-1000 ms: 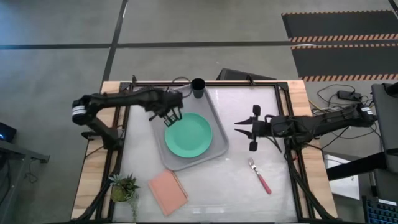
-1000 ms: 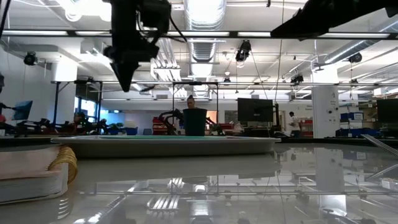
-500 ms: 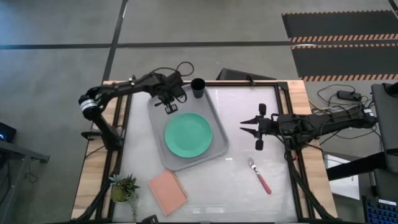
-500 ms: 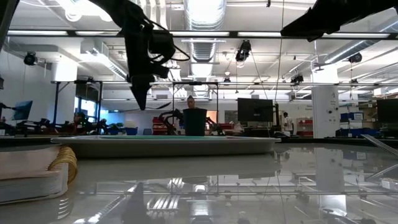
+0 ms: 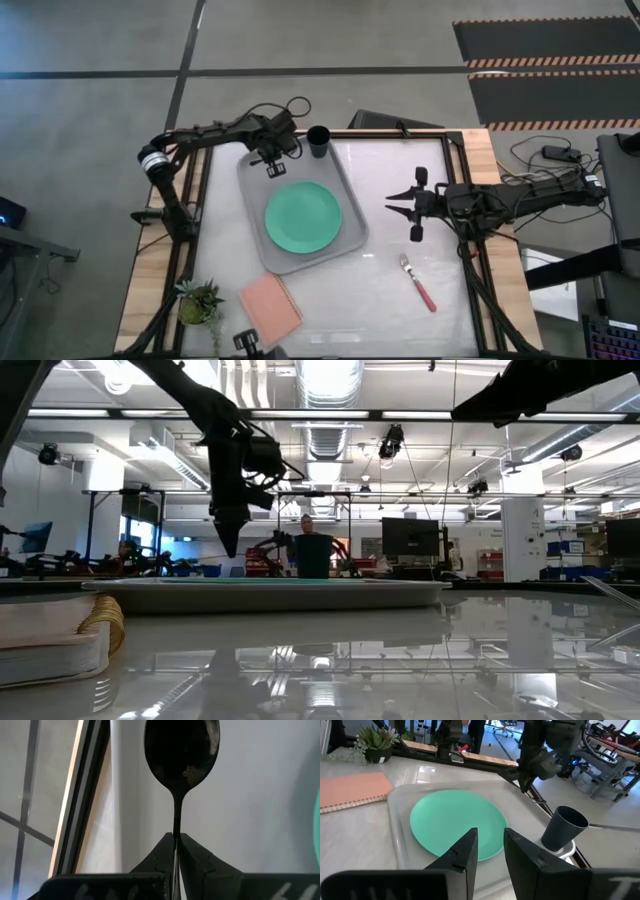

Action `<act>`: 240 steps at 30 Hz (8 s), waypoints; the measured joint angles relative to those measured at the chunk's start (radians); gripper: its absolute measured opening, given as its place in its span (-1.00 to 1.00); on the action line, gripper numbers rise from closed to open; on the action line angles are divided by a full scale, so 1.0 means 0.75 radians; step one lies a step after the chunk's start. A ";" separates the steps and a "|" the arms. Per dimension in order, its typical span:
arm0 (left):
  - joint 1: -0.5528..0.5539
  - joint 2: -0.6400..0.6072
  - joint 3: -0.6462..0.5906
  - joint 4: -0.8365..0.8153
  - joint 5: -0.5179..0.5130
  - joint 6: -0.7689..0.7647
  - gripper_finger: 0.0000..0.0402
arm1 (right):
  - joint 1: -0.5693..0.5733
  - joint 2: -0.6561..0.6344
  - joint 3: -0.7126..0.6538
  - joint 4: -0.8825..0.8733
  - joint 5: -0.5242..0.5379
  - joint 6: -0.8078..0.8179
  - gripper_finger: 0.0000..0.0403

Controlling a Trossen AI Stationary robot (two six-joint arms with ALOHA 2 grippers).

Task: Pick and place plate/cup/fork/spoon on tray
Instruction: Put the black spoon to the left side of the green plate on the gray serving tray, then put the pink fork between the black spoon and green plate on the gray serving tray

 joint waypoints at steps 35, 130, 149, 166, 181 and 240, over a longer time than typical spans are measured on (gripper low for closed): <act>0.069 0.114 -0.151 0.210 0.000 0.022 -1.00 | 0.000 -0.001 0.000 -0.009 0.001 -0.003 -0.59; -0.605 -1.021 -0.914 1.104 -0.001 -0.595 -0.64 | 0.589 1.186 0.549 -1.050 -0.628 1.933 -0.15; -0.604 -1.020 -0.917 1.106 -0.005 -0.595 -0.64 | 0.588 1.235 0.461 -0.935 -0.604 1.878 -0.53; -0.605 -1.020 -0.917 1.115 -0.004 -0.606 -0.64 | 0.587 1.090 0.441 -0.886 -0.446 1.798 -0.89; -0.605 -0.966 -0.917 1.302 0.040 -0.608 -0.64 | 0.561 0.647 0.410 -0.615 0.455 1.258 -0.89; -0.822 -0.265 -0.897 2.406 0.271 -0.632 -0.64 | -0.009 1.029 0.163 1.360 0.150 0.318 -0.89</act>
